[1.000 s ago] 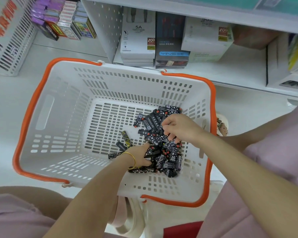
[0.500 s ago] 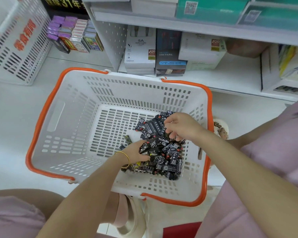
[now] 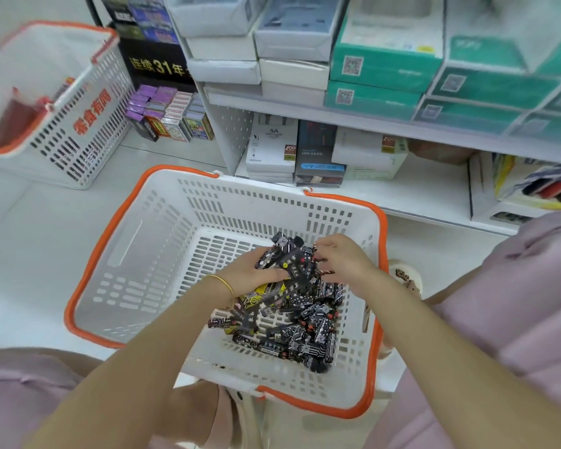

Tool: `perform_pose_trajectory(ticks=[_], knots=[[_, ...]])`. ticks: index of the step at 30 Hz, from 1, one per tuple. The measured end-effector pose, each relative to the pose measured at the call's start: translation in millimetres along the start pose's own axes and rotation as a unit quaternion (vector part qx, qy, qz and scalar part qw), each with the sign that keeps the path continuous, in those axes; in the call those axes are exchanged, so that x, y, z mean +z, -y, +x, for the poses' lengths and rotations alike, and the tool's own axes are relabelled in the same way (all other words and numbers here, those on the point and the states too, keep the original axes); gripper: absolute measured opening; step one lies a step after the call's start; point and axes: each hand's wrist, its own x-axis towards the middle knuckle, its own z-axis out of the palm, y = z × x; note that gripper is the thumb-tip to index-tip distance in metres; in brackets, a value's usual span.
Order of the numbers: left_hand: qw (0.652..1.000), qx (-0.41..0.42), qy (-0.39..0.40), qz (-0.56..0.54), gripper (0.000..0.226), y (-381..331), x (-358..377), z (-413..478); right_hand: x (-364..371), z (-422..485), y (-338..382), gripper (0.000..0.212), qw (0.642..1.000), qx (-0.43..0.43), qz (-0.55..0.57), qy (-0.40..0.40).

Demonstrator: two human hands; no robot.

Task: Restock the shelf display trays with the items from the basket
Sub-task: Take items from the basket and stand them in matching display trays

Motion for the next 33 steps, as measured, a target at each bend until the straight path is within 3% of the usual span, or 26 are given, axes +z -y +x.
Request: perform_pose_trajectory(ticks=[6, 10, 15, 20, 26, 33], knots=[[0.993, 0.008, -0.022, -0.117, 0.06, -20, -20, -21, 0, -8, 22, 0.023, 0.987, -0.011, 0.146, 0.06], [0.987, 0.025, -0.03, -0.155, 0.025, -38, -30, -41, 0, -20, 41, 0.013, 0.977, -0.072, 0.169, 0.107], [0.985, 0.063, -0.046, -0.156, 0.028, -65, -42, -57, 0, -28, 73, 0.005, 0.974, -0.142, 0.15, 0.097], [0.973, 0.115, -0.018, -0.197, 0.017, -94, -51, -64, -13, -34, 107, 0.009, 0.952, -0.171, 0.231, 0.101], [0.944, 0.167, -0.002, -0.283, 0.003, -111, -63, -62, -44, -52, 149, 0.019, 0.916, -0.219, 0.336, 0.026], [0.924, 0.185, 0.004, -0.333, 0.021, -116, -68, -45, -57, -67, 160, 0.015, 0.931, -0.305, 0.187, -0.072]])
